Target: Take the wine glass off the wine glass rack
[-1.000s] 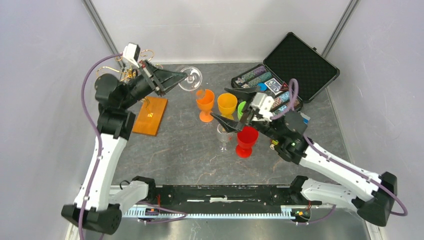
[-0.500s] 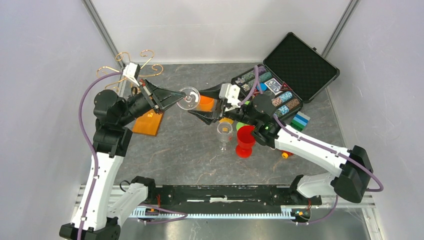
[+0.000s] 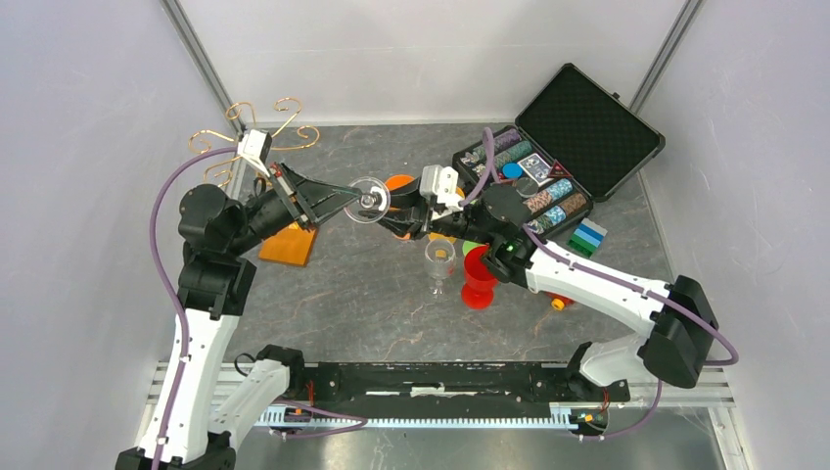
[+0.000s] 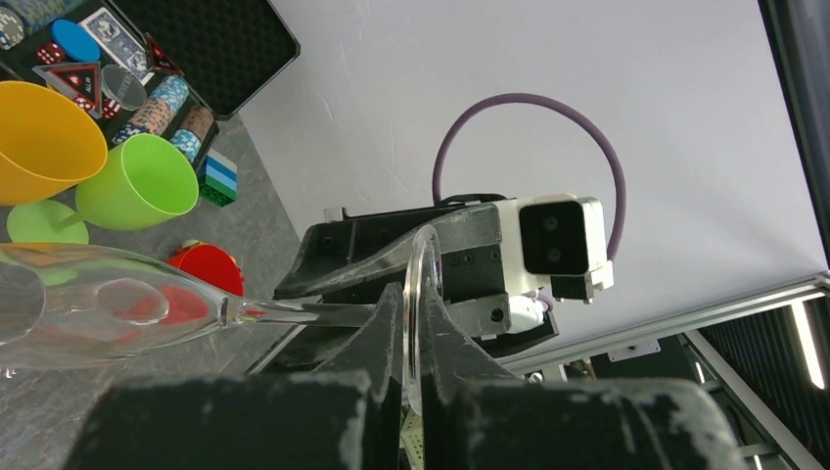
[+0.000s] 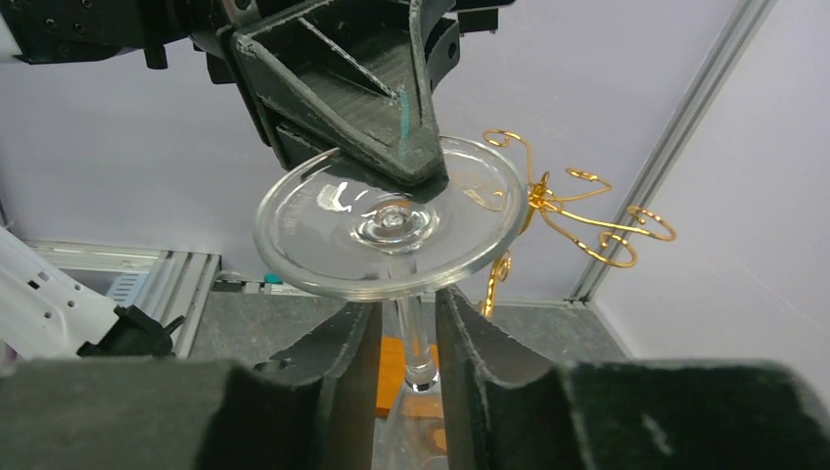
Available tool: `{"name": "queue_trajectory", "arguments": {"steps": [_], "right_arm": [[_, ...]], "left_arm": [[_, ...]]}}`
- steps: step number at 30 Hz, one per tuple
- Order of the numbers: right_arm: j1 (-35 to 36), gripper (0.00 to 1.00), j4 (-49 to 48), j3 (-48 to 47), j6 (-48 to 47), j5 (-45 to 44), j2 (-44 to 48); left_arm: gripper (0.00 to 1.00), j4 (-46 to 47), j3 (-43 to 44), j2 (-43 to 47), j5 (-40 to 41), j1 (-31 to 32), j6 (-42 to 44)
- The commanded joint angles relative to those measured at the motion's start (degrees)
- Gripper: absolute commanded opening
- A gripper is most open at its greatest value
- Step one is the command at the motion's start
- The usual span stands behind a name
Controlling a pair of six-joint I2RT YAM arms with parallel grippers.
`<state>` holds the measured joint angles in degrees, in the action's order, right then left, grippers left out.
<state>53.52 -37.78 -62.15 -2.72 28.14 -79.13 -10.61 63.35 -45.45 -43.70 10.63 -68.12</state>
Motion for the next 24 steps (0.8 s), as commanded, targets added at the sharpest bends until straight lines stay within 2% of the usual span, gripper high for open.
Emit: {"name": "queue_trajectory", "arguments": {"steps": [1, 4, 5, 6, 7, 9, 11, 16, 19, 21, 24], "right_arm": [[0.2, 0.25, -3.4, -3.7, 2.5, -0.2, -1.3], [0.2, 0.04, -5.1, -3.7, 4.8, -2.6, -1.1], [0.2, 0.01, -5.8, -3.5, 5.6, -3.8, -0.9], [0.2, 0.0, -7.2, -2.8, 6.3, -5.3, -0.6], [0.2, 0.0, -8.9, -1.9, 6.9, -7.0, 0.0], [0.2, 0.0, -13.4, 0.4, 8.5, -10.3, 1.3], [0.2, 0.0, -17.7, 3.2, 9.8, -14.2, 3.0], [0.2, 0.0, -29.1, 11.6, 13.0, -27.6, 9.2], [0.2, 0.0, -33.9, 15.7, 16.4, -39.9, 13.0], [0.2, 0.0, -36.8, 18.7, 20.5, -46.6, 15.0], [0.2, 0.0, -39.5, 21.2, 26.7, -53.8, 17.1]], "left_arm": [[0.02, 3.1, 0.3, 1.2, -0.9, 0.1, -0.6], [0.02, 3.1, 0.7, 1.2, -1.3, 0.1, -0.7], [0.06, 2.9, 0.9, 1.2, -1.3, 0.1, -0.7], [0.16, 2.9, 1.0, 1.2, -1.2, 0.1, -0.7], [0.35, 2.9, 1.1, 1.3, -1.1, 0.1, -0.5], [0.61, 2.6, 0.8, 1.5, -0.3, 0.1, 0.0], [0.73, 2.4, -0.1, 2.0, 1.0, 0.1, 1.0], [0.83, -0.4, -2.4, 3.2, 5.2, 0.1, 5.8], [0.86, -0.3, -4.4, 4.1, 7.7, 0.1, 6.9], [0.89, 1.4, -6.3, 4.7, 8.1, 0.1, 6.9], [0.9, 8.6, -10.8, 5.4, 6.1, 0.1, 3.7]]}}
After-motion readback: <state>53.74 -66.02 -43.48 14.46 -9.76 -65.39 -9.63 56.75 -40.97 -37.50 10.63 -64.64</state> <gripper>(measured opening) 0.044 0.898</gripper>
